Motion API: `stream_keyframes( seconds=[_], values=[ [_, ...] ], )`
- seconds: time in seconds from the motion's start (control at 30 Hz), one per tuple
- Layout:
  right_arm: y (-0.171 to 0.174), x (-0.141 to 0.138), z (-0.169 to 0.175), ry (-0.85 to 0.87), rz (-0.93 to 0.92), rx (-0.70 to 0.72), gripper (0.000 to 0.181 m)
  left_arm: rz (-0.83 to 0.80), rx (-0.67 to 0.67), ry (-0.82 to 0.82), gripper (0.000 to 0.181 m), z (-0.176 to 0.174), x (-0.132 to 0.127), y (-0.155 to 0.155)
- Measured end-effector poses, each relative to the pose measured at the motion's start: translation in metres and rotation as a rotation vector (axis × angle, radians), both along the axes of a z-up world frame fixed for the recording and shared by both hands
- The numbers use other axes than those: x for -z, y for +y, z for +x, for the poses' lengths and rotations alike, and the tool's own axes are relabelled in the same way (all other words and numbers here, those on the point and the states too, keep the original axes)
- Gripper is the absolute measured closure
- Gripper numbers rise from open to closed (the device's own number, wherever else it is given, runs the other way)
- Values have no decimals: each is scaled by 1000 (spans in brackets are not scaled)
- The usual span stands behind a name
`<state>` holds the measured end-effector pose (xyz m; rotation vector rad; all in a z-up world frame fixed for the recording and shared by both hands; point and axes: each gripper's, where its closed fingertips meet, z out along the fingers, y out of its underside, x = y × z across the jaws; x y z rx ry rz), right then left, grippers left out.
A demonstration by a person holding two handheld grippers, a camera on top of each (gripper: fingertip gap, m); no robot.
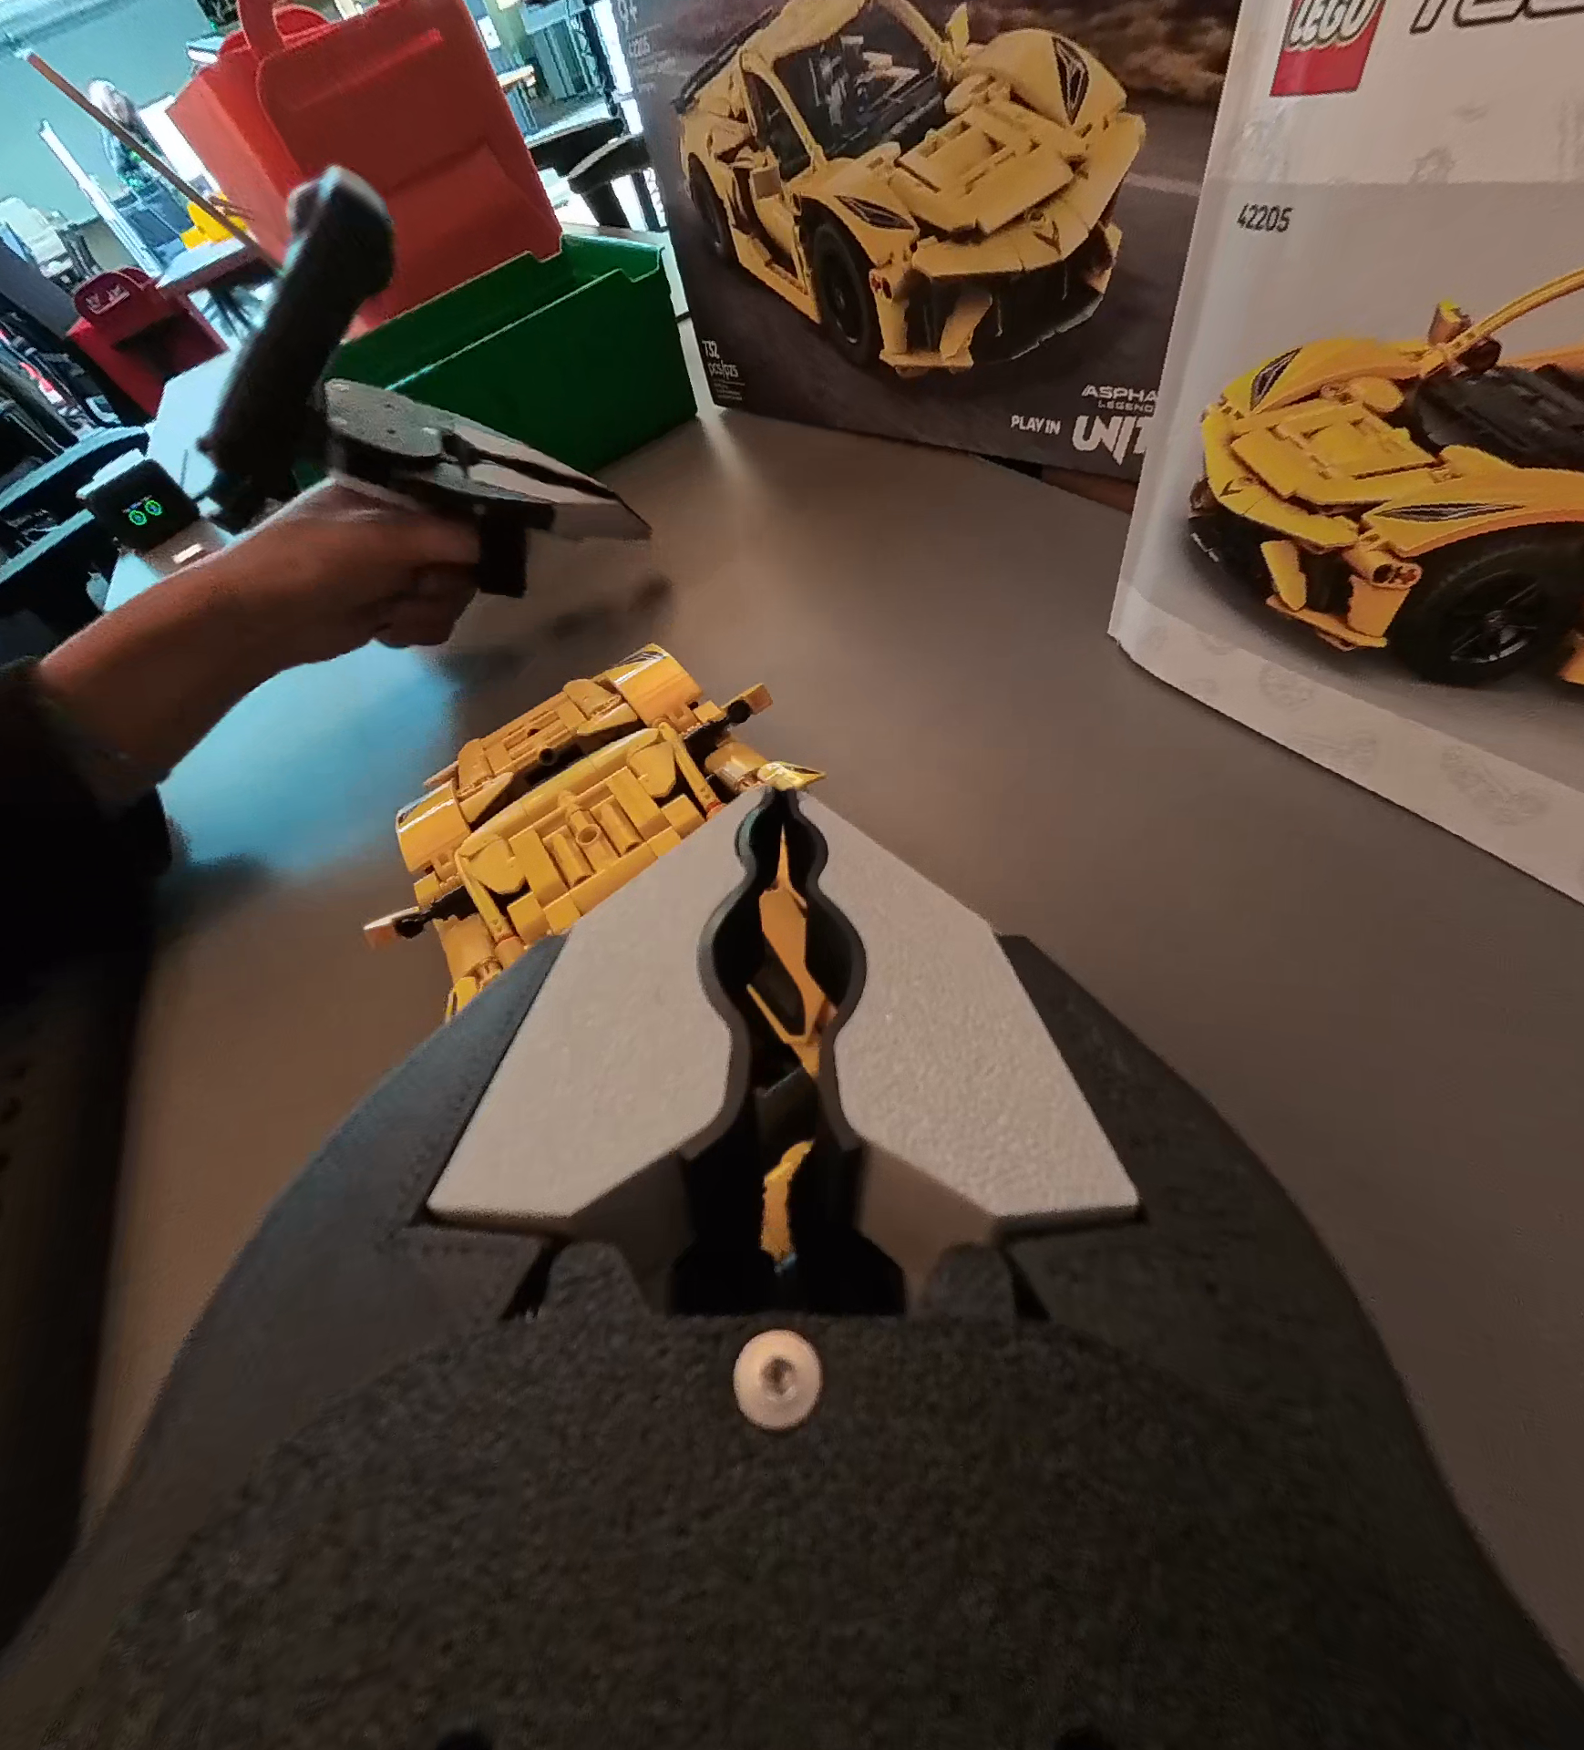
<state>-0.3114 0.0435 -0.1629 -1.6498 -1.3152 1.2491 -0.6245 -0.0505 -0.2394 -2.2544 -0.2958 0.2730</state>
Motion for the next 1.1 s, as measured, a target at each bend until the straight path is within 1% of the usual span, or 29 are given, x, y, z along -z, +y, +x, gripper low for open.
stream_keyframes(
  seconds=[0.07, 0.1, 0.2, 0.33, 0.53, 0.63, 0.77, 0.87, 0.9, 1.0, 1.1],
  values=[
    [0, 1, -1, -7, 9, -3, 181, -48, -5, -70, 167, -5, 16, 1],
    [0, 1, -1, -8, 12, -2, 181, -50, -1, -100, 163, -6, 19, 1],
    [-1, -1, -1, -5, 14, -4, 181, -8, -37, -161, 152, -15, 12, -5],
    [4, -6, 2, 21, 30, 15, 181, 146, -84, -236, 151, -25, -10, -13],
    [16, -14, 5, 83, 56, 72, 180, 147, -124, -249, 151, -38, -7, -31],
    [16, -16, 5, 93, 53, 75, 180, 168, -87, -301, 152, -28, -9, -29],
    [20, -20, 7, 105, 74, 91, 180, 193, -61, -247, 156, -22, -16, -24],
    [29, -22, 9, 124, 77, 126, 178, 275, 16, -249, 157, -3, -26, -8],
    [31, -23, 10, 140, 70, 131, 175, 308, 67, -261, 156, 9, -31, -1],
    [36, -21, 10, 157, 43, 125, 163, 411, 287, -283, 156, 58, -56, 14],
    [38, -17, 11, 140, 39, 114, 153, 574, 533, -313, 152, 112, -94, 15]
  ],
)
